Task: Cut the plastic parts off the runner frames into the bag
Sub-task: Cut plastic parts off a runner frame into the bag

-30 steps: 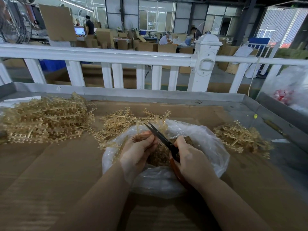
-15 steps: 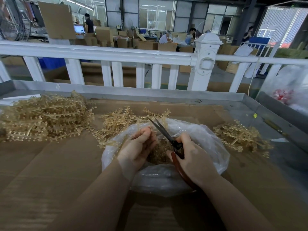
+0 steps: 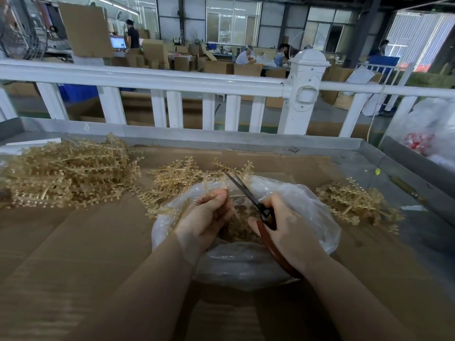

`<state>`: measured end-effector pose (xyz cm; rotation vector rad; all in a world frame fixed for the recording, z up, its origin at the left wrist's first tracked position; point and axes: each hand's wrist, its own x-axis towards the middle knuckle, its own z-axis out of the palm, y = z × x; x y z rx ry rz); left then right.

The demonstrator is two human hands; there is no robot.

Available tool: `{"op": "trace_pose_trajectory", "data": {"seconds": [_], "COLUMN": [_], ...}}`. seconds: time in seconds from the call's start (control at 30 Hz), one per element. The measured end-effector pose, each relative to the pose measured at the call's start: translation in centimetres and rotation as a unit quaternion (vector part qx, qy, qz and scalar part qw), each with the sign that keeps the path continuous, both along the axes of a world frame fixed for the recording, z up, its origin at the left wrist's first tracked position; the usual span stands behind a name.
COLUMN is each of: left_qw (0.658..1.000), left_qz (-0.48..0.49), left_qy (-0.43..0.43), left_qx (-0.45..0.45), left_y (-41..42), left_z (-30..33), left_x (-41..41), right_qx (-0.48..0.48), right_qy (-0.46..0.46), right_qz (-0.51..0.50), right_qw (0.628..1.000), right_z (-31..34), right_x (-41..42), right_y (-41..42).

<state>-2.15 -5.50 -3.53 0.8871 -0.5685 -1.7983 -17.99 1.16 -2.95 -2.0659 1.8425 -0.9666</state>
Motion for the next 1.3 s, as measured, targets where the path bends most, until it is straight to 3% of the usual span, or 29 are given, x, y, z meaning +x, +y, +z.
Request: {"op": "trace_pose_trajectory", "data": {"seconds": [0.13, 0.47, 1.3], "left_qw": [1.000, 1.000, 0.999], "left_qz": [-0.001, 0.014, -0.038], "left_qy": [0.013, 0.007, -0.021], "left_qx": [0.008, 0.025, -0.016], "left_y": [0.0, 0.2, 0.5], "left_z": [0.2, 0.5, 0.6], "left_x": [-0.1, -0.2, 0.0], "right_qx": [-0.003, -0.030, -0.052], "right_qy": [0.005, 0.139, 0.144], "right_qz": [-0.008, -0.011, 0.009], "right_qw": [1.000, 0.990, 0.988], "right_z": [0.0, -0.6, -0.6], "right_x": [0.1, 0.6, 1.1], "right_y": [0.0, 0.2, -0.3]}}
